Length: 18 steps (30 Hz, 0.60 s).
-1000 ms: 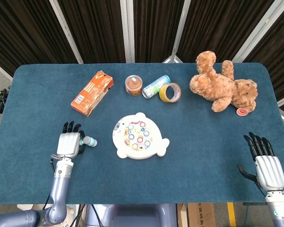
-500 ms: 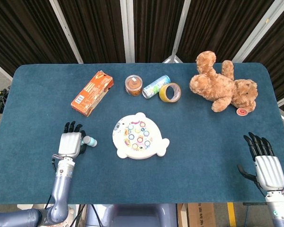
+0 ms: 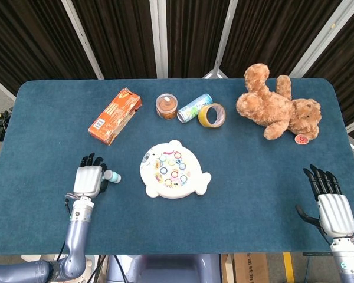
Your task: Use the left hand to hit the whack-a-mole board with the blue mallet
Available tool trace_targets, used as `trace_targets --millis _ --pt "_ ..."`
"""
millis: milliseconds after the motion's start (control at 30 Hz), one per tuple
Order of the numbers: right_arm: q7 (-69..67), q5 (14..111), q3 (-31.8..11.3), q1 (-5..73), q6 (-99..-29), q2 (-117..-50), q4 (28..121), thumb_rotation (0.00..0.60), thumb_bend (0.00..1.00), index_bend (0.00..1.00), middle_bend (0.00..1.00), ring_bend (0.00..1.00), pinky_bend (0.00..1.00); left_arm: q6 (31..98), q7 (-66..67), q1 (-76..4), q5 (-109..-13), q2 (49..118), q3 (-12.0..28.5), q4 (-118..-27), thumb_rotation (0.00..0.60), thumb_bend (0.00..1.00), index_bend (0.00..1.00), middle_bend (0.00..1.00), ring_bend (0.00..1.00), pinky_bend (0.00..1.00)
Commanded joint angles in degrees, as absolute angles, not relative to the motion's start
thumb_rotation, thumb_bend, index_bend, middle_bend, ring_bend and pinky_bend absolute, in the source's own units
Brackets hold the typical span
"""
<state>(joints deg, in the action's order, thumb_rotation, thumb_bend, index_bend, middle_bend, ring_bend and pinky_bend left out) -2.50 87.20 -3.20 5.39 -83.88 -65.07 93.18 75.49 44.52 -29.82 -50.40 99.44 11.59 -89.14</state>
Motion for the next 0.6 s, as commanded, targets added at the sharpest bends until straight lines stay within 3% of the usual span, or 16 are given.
trace_targets --millis 33,133,300,600 --pt "-2.5 87.2 -3.2 5.4 -83.9 -65.1 93.2 0.600 0.32 0.00 0.00 0.00 0.00 75.5 44.3 -29.8 -50.5 99.5 11.5 -89.0 0.600 0.47 0.54 0.26 0.13 0.23" --pt "-2.5 87.1 -3.2 5.4 -83.8 -65.0 93.3 0.600 0.32 0.00 0.00 0.00 0.00 75.8 43.7 -29.8 -51.1 99.7 11.4 -88.7 0.600 0.54 0.55 0.30 0.19 0.32" --pt "-2.5 87.0 -3.2 5.4 -83.8 -65.1 93.3 0.600 0.32 0.00 0.00 0.00 0.00 76.2 42.5 -29.8 -52.5 99.7 11.2 -88.4 0.600 0.61 0.58 0.36 0.24 0.37" --pt "-2.4 86.9 -3.3 5.5 -83.7 -65.1 93.4 0.600 0.32 0.00 0.00 0.00 0.00 77.1 40.3 -29.8 -56.6 98.8 10.8 -88.5 0.600 0.64 0.63 0.43 0.32 0.45"
